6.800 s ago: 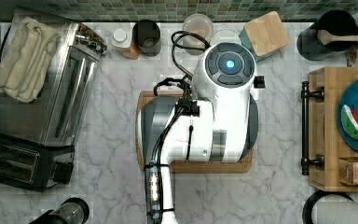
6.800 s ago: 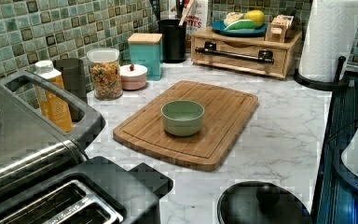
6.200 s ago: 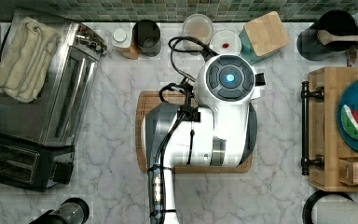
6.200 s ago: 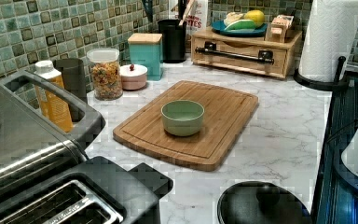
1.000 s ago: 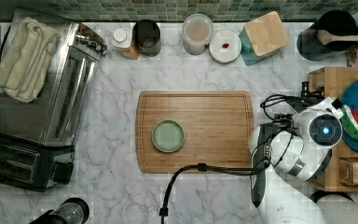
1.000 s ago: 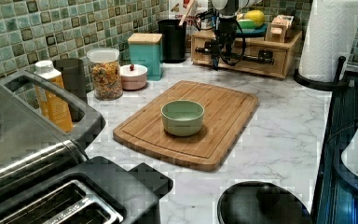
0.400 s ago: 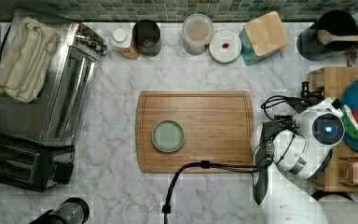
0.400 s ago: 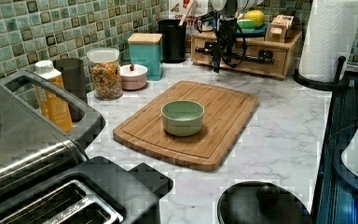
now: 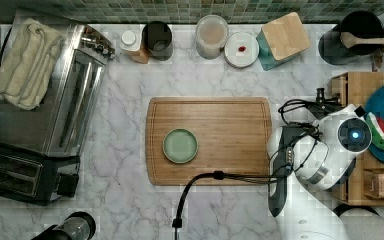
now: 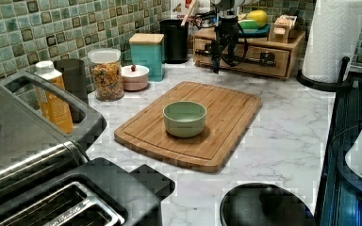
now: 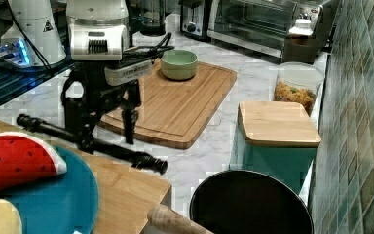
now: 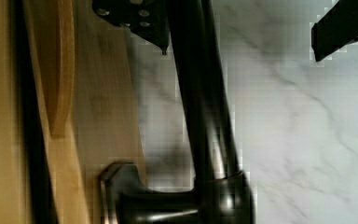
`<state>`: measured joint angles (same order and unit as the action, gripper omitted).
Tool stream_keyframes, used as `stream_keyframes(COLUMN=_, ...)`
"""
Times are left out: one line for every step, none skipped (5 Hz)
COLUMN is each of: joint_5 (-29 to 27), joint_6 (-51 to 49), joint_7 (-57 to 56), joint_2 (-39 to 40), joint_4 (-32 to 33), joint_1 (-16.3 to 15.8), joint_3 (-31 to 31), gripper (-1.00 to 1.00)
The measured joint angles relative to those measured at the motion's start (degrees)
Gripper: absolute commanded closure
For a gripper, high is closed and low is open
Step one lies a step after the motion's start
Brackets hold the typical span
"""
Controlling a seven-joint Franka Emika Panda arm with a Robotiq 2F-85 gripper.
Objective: Open the drawer.
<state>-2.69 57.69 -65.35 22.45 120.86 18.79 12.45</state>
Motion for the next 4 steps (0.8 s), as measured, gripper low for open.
stream_keyframes(joint_5=-2.26, joint_6=-2.13, joint_7=3.92, joint_2=-1.47, joint_4=1.23, joint_1=-1.20, joint_3=-2.02, gripper=-1.00)
stream_keyframes(joint_5=-4.06, joint_6=-2.29, joint_7=9.74, joint_2=-2.73, joint_4=3.25, joint_1=-2.77, joint_3=-4.44, gripper=-1.00)
stream_keyframes(joint_5=-4.33, joint_6=-2.29, joint_7=15.19, joint_2=-4.22, joint_4=5.60, joint_1=-5.12, joint_3=-6.27, gripper=-1.00)
stream_keyframes(joint_5=-7.90, joint_6=-2.32, joint_7=15.92, joint_2=-5.37, joint_4=7.27, joint_1=-5.72, joint_3=-10.19, gripper=-1.00)
